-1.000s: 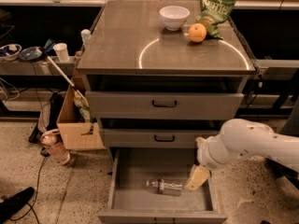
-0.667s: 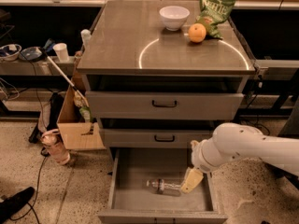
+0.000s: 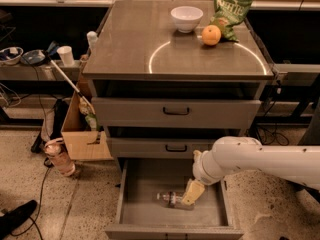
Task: Pick water bottle from bottom drawer and place on counter
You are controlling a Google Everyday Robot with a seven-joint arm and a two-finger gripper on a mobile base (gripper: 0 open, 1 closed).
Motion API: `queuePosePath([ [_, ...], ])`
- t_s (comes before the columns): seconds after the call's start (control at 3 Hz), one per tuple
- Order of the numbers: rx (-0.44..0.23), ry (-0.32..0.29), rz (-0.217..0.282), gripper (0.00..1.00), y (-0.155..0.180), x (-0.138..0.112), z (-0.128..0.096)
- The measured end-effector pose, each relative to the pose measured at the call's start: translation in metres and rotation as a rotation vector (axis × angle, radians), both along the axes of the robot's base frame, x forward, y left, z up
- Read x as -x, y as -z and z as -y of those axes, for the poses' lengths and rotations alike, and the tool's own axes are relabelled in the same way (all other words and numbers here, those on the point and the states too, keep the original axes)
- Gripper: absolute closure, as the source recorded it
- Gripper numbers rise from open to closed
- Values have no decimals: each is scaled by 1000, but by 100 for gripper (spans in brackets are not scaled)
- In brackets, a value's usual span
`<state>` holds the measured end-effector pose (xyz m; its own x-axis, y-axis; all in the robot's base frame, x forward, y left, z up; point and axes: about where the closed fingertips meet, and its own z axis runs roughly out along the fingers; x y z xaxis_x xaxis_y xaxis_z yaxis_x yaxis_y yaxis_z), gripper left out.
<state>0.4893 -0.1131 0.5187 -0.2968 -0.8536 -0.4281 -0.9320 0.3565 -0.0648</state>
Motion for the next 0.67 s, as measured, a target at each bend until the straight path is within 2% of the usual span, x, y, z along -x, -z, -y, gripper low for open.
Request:
queuePosePath([
  [0.67,-26,-9,3,0,19,-5,-12],
])
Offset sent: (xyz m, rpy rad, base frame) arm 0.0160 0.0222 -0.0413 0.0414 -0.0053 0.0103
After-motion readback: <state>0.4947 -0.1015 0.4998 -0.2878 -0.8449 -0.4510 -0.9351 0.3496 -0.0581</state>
